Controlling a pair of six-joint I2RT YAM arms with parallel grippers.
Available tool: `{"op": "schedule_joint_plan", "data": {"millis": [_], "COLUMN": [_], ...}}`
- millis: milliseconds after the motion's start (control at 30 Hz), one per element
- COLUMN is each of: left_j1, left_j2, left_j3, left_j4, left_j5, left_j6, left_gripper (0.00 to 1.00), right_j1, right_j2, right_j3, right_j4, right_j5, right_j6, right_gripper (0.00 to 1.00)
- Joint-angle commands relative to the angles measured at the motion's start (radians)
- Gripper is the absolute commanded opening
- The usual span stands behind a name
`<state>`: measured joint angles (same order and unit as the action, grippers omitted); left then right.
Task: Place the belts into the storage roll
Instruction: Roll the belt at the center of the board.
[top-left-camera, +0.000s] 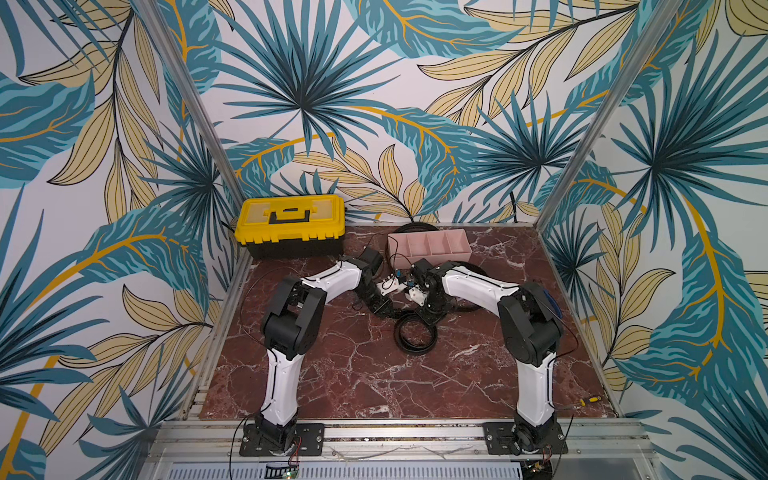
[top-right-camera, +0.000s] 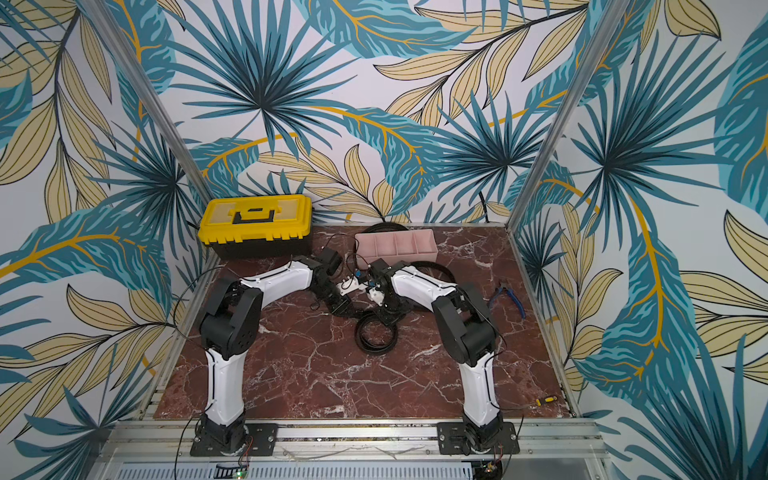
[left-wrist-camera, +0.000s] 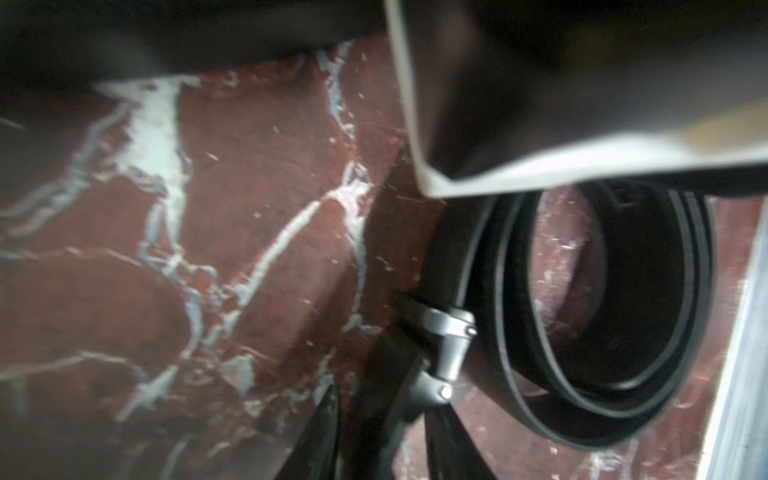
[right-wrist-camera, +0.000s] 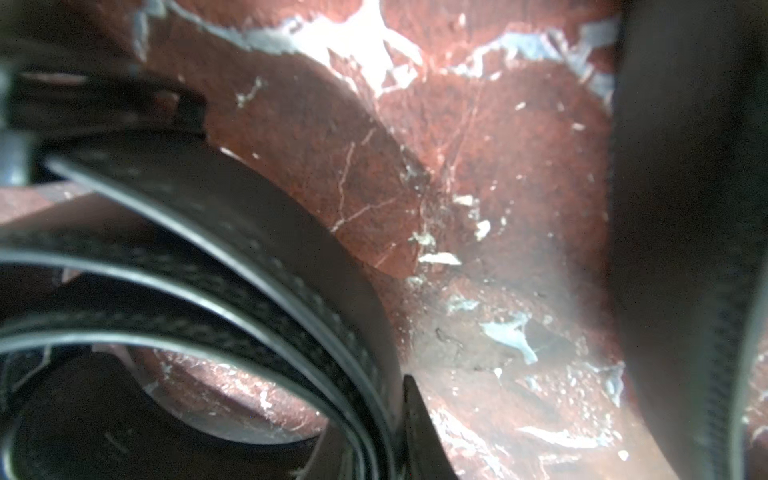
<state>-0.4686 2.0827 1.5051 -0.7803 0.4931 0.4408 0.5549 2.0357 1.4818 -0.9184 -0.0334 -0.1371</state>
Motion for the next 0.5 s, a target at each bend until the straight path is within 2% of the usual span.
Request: {"op": "schedule_joint_plan", "data": {"millis": [0, 67, 133, 333, 467], "left_j1": [-0.052, -0.061, -0.072, -0.101, -0.116], "left_j2": [0.027, 0.021, -0.001, -0.074, -0.102], "left_j3": [-0.003, -0.010, -0.030, -0.135, -0.165], "left_j4": [-0.091, -0.091, -0.089, -0.030, 0.022], "left_j5": [-0.106, -0.128, -0.150, -0.195, -0.196], "left_j6": [-0.036, -0.082, -0.130, -0.255, -0.354], "left_gripper": [0.24, 0.14, 0.08, 0.02, 0.02], "right_j1": [-0.001, 0.001, 0.000, 0.002, 0.001], "right_j2": [0.031, 0.026, 0.020, -0.032, -0.071], "right_j3": [0.005, 0.002, 0.000, -0.048, -0.101], "right_j4": [0.027, 0.038, 0.054, 0.133, 0.201], "right_j5": [-0.008, -0.007, 0.015, 0.078, 0.063], "right_j6": [0.017, 0.030, 0.055, 0.190, 0.249], "right_gripper": [0.05, 0.06, 0.07, 0.11, 0.19]}}
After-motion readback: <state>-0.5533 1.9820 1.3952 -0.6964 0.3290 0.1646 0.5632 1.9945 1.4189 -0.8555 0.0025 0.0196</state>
